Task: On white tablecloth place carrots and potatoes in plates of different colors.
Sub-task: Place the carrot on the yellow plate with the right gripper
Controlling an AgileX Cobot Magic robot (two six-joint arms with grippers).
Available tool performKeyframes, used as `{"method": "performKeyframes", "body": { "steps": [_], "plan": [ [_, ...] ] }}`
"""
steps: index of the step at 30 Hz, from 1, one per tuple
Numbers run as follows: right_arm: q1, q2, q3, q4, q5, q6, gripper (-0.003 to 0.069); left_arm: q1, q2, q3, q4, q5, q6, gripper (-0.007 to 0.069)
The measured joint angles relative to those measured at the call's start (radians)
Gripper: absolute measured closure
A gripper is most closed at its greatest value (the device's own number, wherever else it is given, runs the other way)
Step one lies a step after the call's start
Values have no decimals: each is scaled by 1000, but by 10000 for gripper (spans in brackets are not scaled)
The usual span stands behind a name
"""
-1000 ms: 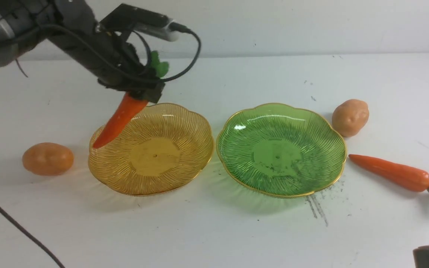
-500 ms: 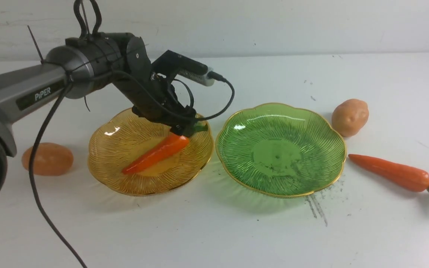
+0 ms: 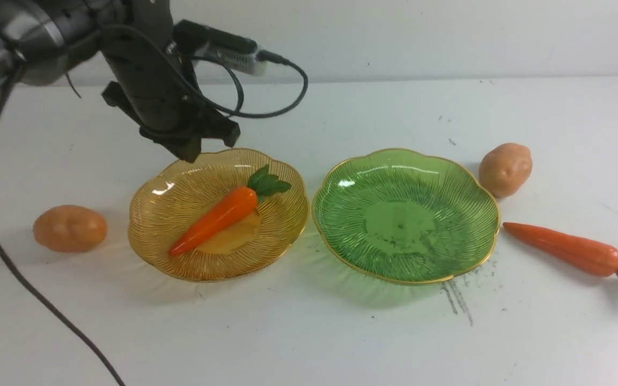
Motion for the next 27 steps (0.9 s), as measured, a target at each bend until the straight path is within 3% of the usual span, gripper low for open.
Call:
{"method": "performKeyframes", "body": {
  "steps": [1,3,6,8,13,17,19,23,24,25,27],
  "plan": [
    [-12,18,-2,14,0,-12,673,0,-7,0,-2,1,-1,619],
    [-156,134,-27,139,0,-157,673,0,-97,5,-65,11,0,628],
    [-266,238,-52,160,-7,-291,673,0,-221,42,-175,23,28,628],
    [-301,306,-56,145,-34,-401,670,0,-308,95,-255,23,76,628],
    [-304,424,-56,123,-165,-517,621,0,-448,219,-361,23,164,628],
    [-304,531,-59,87,-306,-532,490,0,-530,337,-388,23,188,628],
    [-304,596,-62,63,-354,-528,377,0,-570,406,-388,23,189,628],
    [-304,708,-62,31,-385,-489,178,0,-610,503,-388,20,190,628],
    [-304,713,-62,30,-385,-486,168,0,-612,507,-388,20,190,628],
    [-304,749,-62,22,-388,-473,102,0,-617,527,-386,20,190,628],
    [-304,794,-62,22,-388,-459,39,0,-618,545,-383,18,189,628]
  ]
}}
